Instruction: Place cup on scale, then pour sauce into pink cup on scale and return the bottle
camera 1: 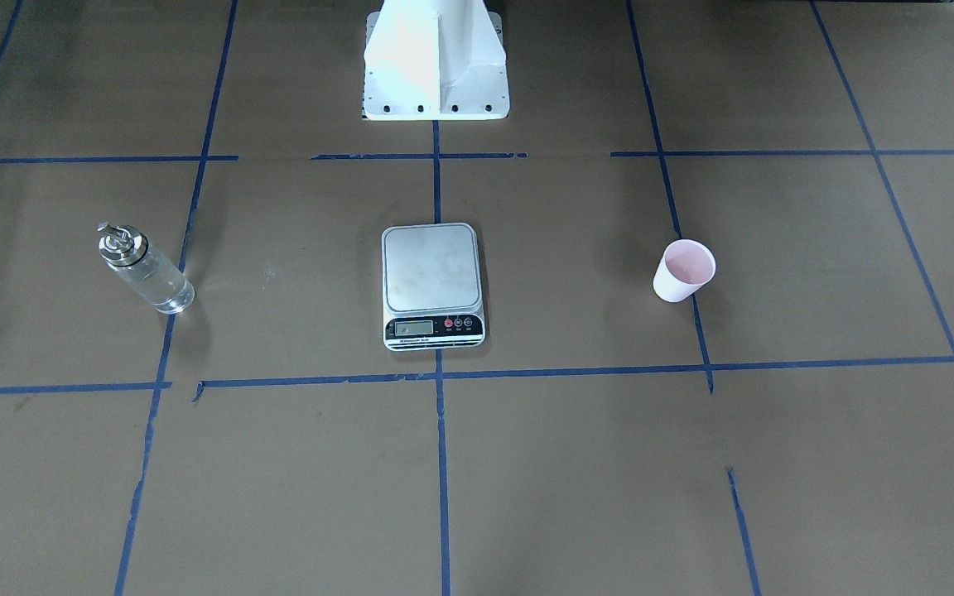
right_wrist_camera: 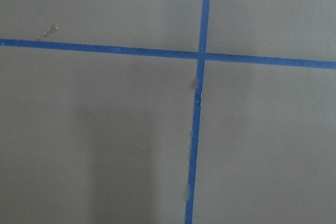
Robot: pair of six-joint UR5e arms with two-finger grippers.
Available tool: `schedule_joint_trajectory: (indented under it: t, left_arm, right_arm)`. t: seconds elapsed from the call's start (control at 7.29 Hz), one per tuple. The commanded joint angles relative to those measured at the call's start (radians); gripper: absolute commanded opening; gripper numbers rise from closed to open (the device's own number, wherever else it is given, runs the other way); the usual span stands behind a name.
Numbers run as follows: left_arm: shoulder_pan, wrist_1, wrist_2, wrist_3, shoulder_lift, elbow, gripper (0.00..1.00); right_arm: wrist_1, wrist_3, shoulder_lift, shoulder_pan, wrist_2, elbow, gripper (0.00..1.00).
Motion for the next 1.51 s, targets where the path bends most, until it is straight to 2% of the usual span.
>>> schedule_joint_trajectory:
  t: [0.0,0.27,0.41,0.69,0.96,1.1,1.23,1.37]
  left_arm:
    - [0.003,-0.013,-0.085,-0.004,0.000,0.011,1.00]
    - [0.010,-0.036,-0.116,-0.072,-0.002,-0.015,1.00]
    - [0.091,-0.104,-0.154,-0.196,-0.004,-0.040,1.00]
    - [0.191,-0.245,-0.147,-0.469,-0.013,-0.060,1.00]
    - [0.242,-0.292,-0.147,-0.540,-0.033,-0.072,1.00]
    - [0.315,-0.290,-0.107,-0.644,-0.075,-0.072,1.00]
    - [0.375,-0.292,-0.020,-0.726,-0.098,-0.072,1.00]
    - [0.397,-0.289,-0.012,-0.755,-0.117,-0.063,1.00]
  right_arm:
    - [0.003,-0.005,-0.009,0.000,0.037,0.009,1.00]
    - [0.019,-0.008,-0.011,-0.003,0.088,0.032,1.00]
    - [0.048,-0.003,-0.021,-0.003,0.092,0.031,1.00]
    - [0.061,-0.003,-0.023,-0.008,0.095,0.031,1.00]
    - [0.069,0.003,-0.023,-0.020,0.094,0.031,1.00]
    - [0.069,0.003,-0.023,-0.021,0.094,0.031,1.00]
    - [0.070,0.002,-0.023,-0.020,0.094,0.031,1.00]
    - [0.070,0.003,-0.023,-0.021,0.094,0.031,1.00]
